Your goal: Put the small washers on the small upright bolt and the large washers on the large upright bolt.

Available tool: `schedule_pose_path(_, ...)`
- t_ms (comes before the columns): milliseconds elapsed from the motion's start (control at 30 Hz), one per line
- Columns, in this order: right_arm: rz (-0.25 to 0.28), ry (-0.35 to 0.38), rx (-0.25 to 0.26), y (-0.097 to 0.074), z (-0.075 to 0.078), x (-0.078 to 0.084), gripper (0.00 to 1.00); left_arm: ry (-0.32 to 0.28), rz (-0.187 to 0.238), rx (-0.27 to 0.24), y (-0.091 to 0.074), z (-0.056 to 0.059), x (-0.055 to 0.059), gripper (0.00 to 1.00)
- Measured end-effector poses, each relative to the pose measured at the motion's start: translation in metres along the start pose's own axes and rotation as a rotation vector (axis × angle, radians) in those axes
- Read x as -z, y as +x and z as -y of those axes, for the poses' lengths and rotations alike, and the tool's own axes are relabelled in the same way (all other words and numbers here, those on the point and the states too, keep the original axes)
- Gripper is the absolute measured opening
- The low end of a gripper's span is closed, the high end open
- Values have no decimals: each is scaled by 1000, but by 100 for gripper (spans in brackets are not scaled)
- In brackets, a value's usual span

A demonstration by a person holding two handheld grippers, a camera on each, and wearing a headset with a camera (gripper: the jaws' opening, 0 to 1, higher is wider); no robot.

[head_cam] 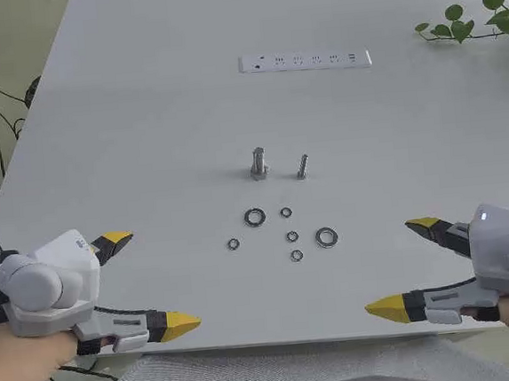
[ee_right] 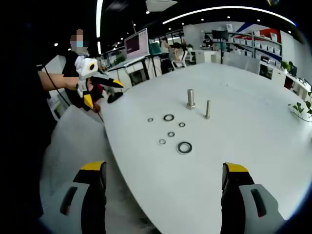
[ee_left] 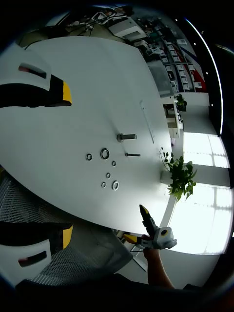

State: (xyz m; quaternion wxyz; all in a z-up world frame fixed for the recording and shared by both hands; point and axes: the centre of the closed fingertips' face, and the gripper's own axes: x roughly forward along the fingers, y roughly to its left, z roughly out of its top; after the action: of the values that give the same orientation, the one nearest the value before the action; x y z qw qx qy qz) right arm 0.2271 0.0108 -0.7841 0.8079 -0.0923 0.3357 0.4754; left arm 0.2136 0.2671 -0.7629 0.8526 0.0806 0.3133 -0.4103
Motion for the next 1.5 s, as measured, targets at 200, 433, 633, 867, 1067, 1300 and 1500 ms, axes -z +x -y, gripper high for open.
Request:
schedule_pose_path(200,0,5,1,1,1,1,96,4,2,1,-1,1,-1,95)
schedule_pose_path(433,-15,1,-4,3,0,5,96,-12,-1,-3,-1,0,-2,96)
schedule_pose_path(633,-15,-2,0,2,1,4,95,-11,-4,-2,-1,0,-1,95)
schedule_pose_path(867,-38,-12,6,1,4,9,93,-2,3,11,0,4,-2,95)
schedule_pose_path(1067,-44,-11,3,2,4,11,92,9,5,15,1,6,-4,95)
schedule_pose_path(1300,-52,6,13,4,9,12,90,7,9,9,1,5,-5,95)
schedule_pose_path(1500,-72,-18,9,7,11,8,88,9,8,12,1,6,-5,93)
